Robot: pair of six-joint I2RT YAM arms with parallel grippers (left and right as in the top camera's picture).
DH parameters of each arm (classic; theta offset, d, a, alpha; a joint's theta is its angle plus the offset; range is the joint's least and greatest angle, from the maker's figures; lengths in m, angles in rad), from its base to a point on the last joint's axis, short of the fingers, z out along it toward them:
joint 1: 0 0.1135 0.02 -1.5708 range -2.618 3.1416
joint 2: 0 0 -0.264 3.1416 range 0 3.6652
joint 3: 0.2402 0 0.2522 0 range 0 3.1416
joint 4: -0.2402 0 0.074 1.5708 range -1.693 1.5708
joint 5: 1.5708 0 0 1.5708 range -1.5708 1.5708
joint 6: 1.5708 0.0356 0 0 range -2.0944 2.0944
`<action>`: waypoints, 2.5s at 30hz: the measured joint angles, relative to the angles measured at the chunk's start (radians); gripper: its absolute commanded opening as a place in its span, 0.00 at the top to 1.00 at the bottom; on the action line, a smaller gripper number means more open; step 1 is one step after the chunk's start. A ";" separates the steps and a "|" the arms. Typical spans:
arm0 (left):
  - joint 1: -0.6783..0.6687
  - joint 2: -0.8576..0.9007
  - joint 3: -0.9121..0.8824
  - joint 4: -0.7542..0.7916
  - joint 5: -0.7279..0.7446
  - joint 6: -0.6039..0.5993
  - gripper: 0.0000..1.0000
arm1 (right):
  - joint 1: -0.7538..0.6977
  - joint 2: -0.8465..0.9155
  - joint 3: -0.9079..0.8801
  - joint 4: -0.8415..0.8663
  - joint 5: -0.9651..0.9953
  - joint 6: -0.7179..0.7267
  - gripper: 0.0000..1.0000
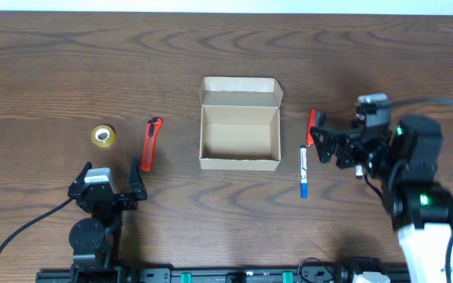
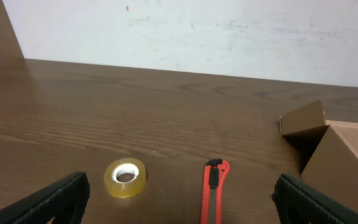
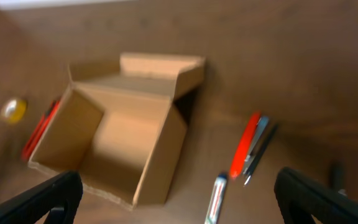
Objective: Pack container
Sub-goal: 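Move the right gripper over the red-and-black stapler, then lower the right gripper and grasp the stapler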
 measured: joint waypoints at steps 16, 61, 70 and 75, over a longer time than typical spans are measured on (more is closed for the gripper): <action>0.000 0.000 0.000 0.000 0.000 0.000 0.05 | 0.000 0.277 0.163 -0.292 0.207 0.087 0.02; 0.000 0.000 0.000 0.000 0.000 0.000 0.05 | 0.113 0.959 0.422 -0.214 0.372 0.225 0.05; 0.000 0.000 0.000 0.000 0.000 0.000 0.05 | 0.113 0.959 0.365 -0.155 0.370 0.231 0.08; 0.000 0.000 0.000 0.000 0.000 -0.001 0.05 | 0.113 0.959 0.343 -0.147 0.369 0.235 0.17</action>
